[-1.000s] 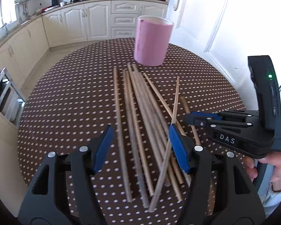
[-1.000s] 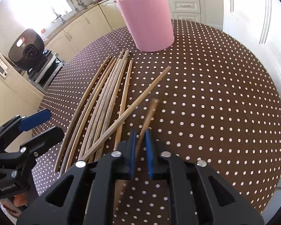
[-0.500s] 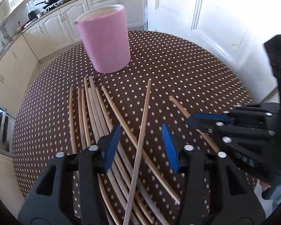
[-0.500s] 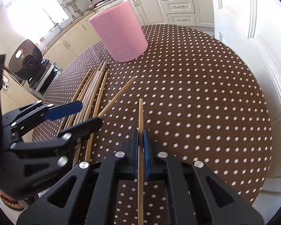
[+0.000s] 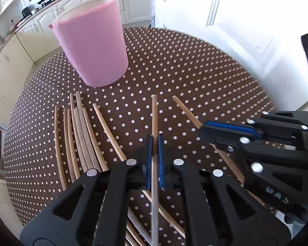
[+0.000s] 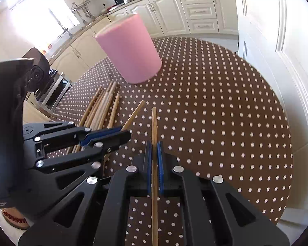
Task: Organize utensils
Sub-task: 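Lift the chopstick with the right tool and carry it over the pink cup, then lower the chopstick into the pink cup and open the right tool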
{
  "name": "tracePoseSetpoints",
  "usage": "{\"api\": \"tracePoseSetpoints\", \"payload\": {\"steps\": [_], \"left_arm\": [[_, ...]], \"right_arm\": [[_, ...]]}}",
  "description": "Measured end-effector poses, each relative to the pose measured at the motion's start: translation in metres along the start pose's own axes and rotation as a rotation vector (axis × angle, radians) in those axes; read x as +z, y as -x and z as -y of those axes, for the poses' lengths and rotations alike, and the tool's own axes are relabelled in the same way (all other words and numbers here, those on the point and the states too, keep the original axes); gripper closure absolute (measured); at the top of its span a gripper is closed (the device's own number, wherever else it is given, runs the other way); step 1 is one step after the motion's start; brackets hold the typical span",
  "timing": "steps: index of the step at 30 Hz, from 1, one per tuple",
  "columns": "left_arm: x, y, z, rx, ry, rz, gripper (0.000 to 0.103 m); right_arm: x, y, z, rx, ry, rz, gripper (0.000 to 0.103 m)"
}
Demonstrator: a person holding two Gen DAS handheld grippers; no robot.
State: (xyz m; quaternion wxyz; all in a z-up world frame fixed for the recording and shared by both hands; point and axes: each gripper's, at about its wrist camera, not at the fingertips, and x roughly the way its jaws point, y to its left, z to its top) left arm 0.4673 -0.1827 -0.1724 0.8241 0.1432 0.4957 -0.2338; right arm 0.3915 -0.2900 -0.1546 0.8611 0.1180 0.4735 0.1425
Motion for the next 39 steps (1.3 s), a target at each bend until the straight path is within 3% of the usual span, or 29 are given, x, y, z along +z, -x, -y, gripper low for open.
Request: {"api": "tracePoseSetpoints", "payload": {"steps": [11,15,20,23,32,39], "left_arm": [[0.014,0.109,-0.018,-0.047,0.011,0.197,0.097],[0.006,0.152,-0.025,-0.064,0.014,0.283,0.097],[0.005,0.190,-0.028,-0.036,0.046,0.396,0.097],[0.010,0.200,-0.038,0.001,0.089,0.475,0.097],[0.048,0.229,-0.074,0.018,0.172,0.642,0.097],[0.070,0.231,-0.087,0.043,0.229,0.775,0.097]], "right_arm": [[0.038,0.053,-0.037,0.063,0.074,0.136,0.099],[0.054,0.077,-0.057,0.088,0.115,0.183,0.099],[0.073,0.094,-0.082,0.055,0.188,0.241,0.099],[0.088,0.103,-0.091,0.026,0.215,0.290,0.099],[0.126,0.126,-0.102,-0.050,0.246,0.449,0.099],[0.150,0.120,-0.101,-0.119,0.239,0.541,0.099]]}}
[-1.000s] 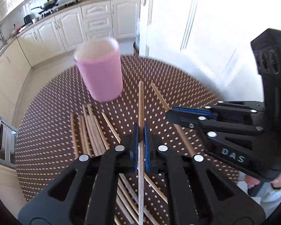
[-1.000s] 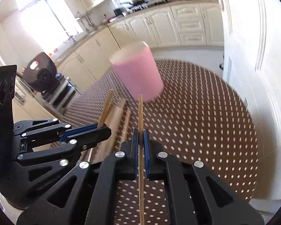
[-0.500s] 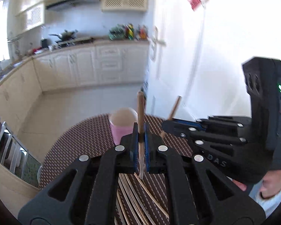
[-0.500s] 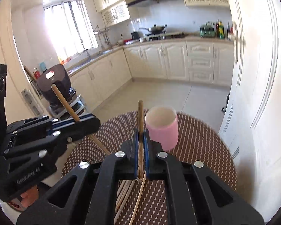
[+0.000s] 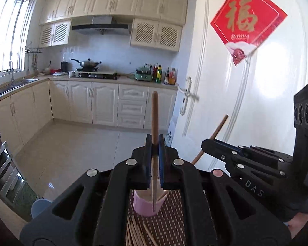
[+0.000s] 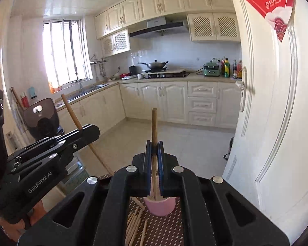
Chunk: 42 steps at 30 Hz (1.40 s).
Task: Organize utensils
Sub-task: 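Lower the chopstick into the pink cup and open the right tool, then move the left tool back to the chopstick pile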
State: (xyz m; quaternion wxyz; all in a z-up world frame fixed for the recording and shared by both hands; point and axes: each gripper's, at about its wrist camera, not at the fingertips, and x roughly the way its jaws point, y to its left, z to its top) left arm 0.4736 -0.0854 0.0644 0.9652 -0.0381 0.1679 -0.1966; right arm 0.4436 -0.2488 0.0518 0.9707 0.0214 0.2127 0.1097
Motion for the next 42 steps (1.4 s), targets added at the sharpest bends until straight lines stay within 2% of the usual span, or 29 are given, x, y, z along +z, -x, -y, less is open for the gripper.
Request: {"api": "tracePoseSetpoints", "payload": {"steps": [2,5,11,19,22,23,24,26,27,28,30,36,40,42], "left_arm": [[0.000,-0.002,-0.004,0.017,0.012,0.065,0.097],[-0.005,-0.014,-0.012,0.011,0.055,0.071,0.097],[-0.031,-0.048,-0.015,0.042,0.045,-0.007,0.097],[-0.063,-0.072,-0.014,0.025,0.020,-0.135,0.096],[-0.069,-0.073,-0.014,0.065,0.009,-0.163,0.095],[-0.070,-0.072,-0.015,0.071,0.011,-0.164,0.093],[-0.070,-0.070,-0.015,0.068,0.013,-0.162,0.087],[-0.070,-0.067,-0.014,0.089,0.003,-0.163,0.064],[-0.070,-0.063,-0.012,0.105,-0.009,-0.151,0.041],[-0.070,-0.060,-0.011,0.118,-0.022,-0.135,0.039],[-0.070,-0.053,-0.006,0.140,-0.061,-0.132,0.039],[-0.065,-0.035,-0.005,0.155,-0.097,-0.157,0.036],[-0.072,-0.020,-0.007,0.160,-0.132,-0.191,0.033],[-0.080,-0.016,-0.008,0.159,-0.156,-0.238,0.033]], "right_arm": [[0.000,-0.005,0.004,-0.005,-0.009,-0.001,0.099],[-0.004,-0.013,0.009,-0.005,-0.009,-0.021,0.099],[-0.016,-0.037,0.014,0.008,-0.017,-0.092,0.099],[-0.031,-0.050,0.020,0.020,-0.061,-0.178,0.099],[-0.036,-0.050,0.023,0.009,-0.092,-0.180,0.097],[-0.037,-0.050,0.023,0.009,-0.098,-0.186,0.095],[-0.039,-0.050,0.024,0.010,-0.099,-0.191,0.095],[-0.040,-0.049,0.024,0.009,-0.106,-0.198,0.095],[-0.041,-0.047,0.025,0.014,-0.117,-0.196,0.094],[-0.040,-0.046,0.025,0.020,-0.125,-0.195,0.092],[-0.038,-0.040,0.024,0.010,-0.134,-0.178,0.078],[-0.035,-0.024,0.020,0.004,-0.132,-0.173,0.065],[-0.041,-0.012,0.015,0.004,-0.113,-0.188,0.064],[-0.048,-0.008,0.011,0.007,-0.093,-0.214,0.064]]}}
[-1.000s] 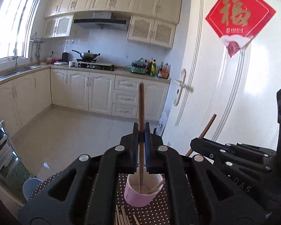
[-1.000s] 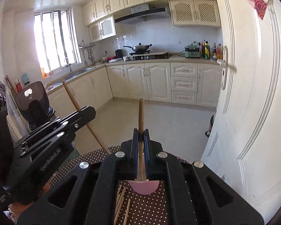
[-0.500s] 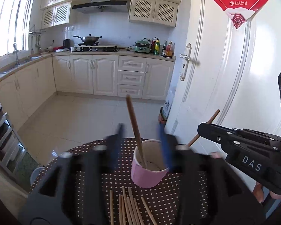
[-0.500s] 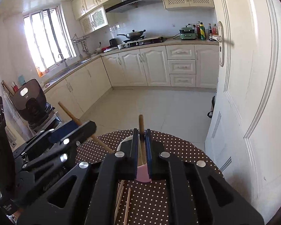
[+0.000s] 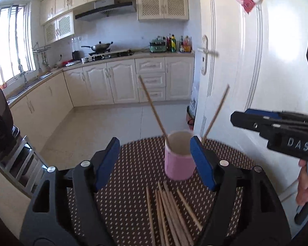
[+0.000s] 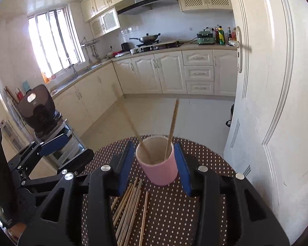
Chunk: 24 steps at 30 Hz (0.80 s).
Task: Organize utensils
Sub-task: 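Move the left tool back to the chopstick pile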
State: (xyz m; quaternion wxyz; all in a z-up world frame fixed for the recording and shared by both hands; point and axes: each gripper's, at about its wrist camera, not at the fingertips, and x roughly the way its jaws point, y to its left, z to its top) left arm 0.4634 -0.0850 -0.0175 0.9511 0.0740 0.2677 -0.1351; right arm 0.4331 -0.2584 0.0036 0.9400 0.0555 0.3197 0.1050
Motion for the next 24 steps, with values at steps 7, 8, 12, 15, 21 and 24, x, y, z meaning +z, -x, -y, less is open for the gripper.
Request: {"api": "tracePoseSetpoints", "payload": {"steps": [7,8,12,15,21,24], "left_arm": [[-0.036,-0.004,-0.008,0.008,-0.046,-0.141,0.033],[-0.042,-0.008,-0.011,0.013,-0.045,-0.172,0.033],[-0.063,-0.022,-0.021,0.005,-0.020,-0.275,0.033],[-0.079,-0.040,-0.027,0.005,-0.006,-0.370,0.033],[-0.102,-0.073,-0.035,0.003,0.013,-0.473,0.033],[-0.109,-0.087,-0.037,-0.001,0.026,-0.496,0.033]], "right_arm": [[-0.033,-0.010,-0.018,0.011,0.084,-0.101,0.064],[-0.038,-0.017,-0.023,0.011,0.101,-0.127,0.064],[-0.062,-0.047,-0.030,0.018,0.105,-0.237,0.064],[-0.077,-0.069,-0.034,0.006,0.116,-0.314,0.064],[-0.111,-0.109,-0.042,-0.016,0.147,-0.441,0.065],[-0.119,-0.126,-0.042,-0.036,0.150,-0.477,0.071]]}}
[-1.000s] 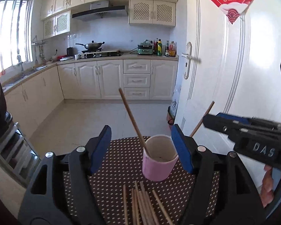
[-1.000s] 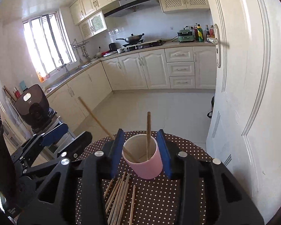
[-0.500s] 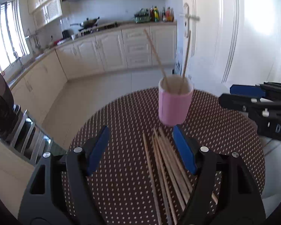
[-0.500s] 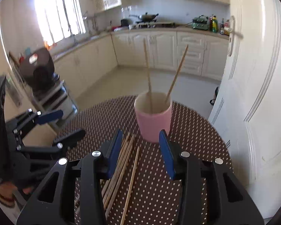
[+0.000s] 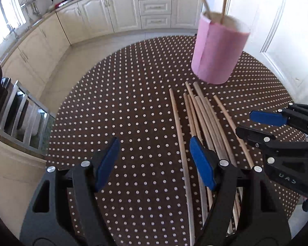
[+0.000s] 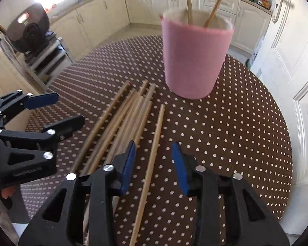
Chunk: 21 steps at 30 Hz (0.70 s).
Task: Organize utensils
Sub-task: 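Move the left tool back to the chopstick pile, then grasp a chopstick with the left tool while the right tool grasps another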
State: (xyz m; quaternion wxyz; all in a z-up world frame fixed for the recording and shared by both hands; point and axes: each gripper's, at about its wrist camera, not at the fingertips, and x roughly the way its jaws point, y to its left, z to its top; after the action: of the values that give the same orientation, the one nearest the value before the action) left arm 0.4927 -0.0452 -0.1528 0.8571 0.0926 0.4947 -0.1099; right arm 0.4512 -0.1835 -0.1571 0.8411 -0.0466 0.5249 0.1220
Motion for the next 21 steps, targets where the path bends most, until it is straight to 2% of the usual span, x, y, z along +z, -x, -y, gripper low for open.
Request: {"api": "tracePoseSetpoints", "payload": {"steps": [7,13,20,21], "left_arm": [[0.002,-0.025,0.002,0.024,-0.013,-0.019,0.034],[0.015,-0.042,0.007,-0.043,0.005,-0.049,0.054],[0.023,-0.050,0.020,-0.048,0.000,-0.059,0.070],[0.024,-0.051,0.020,-0.055,-0.001,-0.058,0.076]], "right_arm": [[0.009,-0.026,0.000,0.010,-0.006,-0.030,0.079],[0.010,-0.033,-0.005,-0.009,0.025,-0.021,0.085],[0.012,-0.036,-0.004,-0.012,0.033,-0.014,0.095],[0.011,-0.036,-0.002,-0.006,0.028,-0.011,0.096]]}}
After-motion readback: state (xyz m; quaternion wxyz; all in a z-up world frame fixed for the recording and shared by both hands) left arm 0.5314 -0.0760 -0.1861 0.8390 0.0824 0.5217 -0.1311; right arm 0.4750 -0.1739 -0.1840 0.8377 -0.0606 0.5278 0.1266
